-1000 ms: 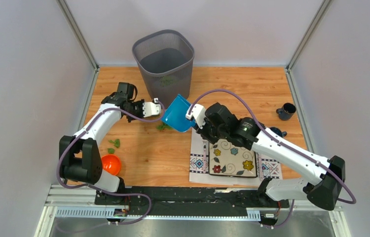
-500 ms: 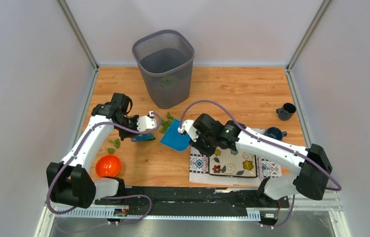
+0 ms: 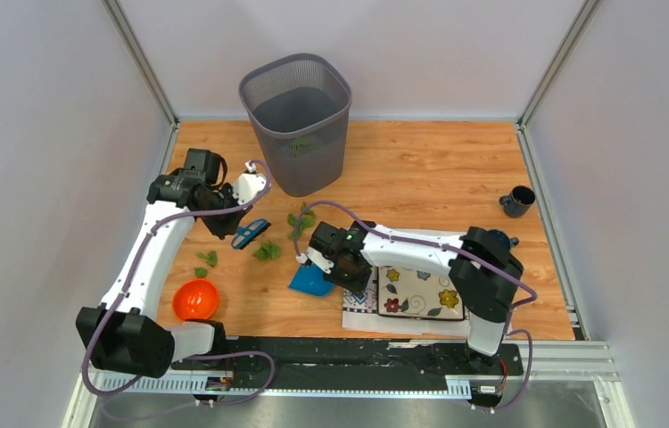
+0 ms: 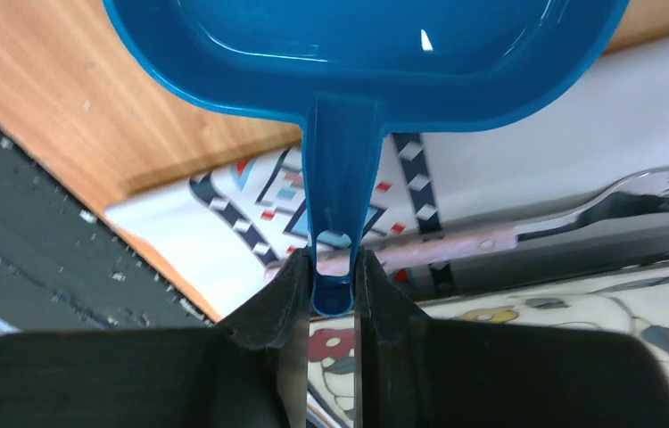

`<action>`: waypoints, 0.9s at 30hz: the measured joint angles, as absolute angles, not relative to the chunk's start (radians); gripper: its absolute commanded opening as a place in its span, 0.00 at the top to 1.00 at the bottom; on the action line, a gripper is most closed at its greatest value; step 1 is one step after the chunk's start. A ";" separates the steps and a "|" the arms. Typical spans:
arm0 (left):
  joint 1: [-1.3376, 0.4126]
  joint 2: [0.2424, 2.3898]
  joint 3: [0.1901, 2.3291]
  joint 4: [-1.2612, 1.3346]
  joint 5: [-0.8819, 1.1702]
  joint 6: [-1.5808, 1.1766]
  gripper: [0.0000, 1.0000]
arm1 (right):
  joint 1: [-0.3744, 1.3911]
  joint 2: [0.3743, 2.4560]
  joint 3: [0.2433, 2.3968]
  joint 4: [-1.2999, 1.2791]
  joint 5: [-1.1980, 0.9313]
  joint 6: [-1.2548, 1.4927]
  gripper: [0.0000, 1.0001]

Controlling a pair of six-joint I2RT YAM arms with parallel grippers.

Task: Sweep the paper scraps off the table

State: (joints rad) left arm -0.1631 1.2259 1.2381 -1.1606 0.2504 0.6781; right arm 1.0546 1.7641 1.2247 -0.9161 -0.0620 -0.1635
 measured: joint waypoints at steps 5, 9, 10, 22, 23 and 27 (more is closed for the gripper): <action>-0.067 1.285 1.194 -1.135 0.224 0.617 1.00 | 1.071 1.881 1.356 -0.955 0.004 -0.162 1.00; -0.050 1.314 1.114 -1.108 0.267 0.588 1.00 | 1.079 1.929 1.424 -0.984 0.025 -0.162 1.00; -0.051 1.322 1.105 -1.110 0.291 0.583 1.00 | 1.079 1.942 1.439 -0.986 0.026 -0.162 1.00; -0.078 1.395 1.169 -1.192 0.638 0.583 1.00 | 1.079 2.048 1.546 -0.933 0.026 -0.223 1.00; -0.080 1.390 1.175 -1.205 0.644 0.588 1.00 | 1.079 2.043 1.539 -0.920 0.025 -0.227 1.00; -0.080 1.360 1.201 -1.241 0.635 0.593 1.00 | 1.080 1.984 1.455 -0.863 0.025 -0.241 1.00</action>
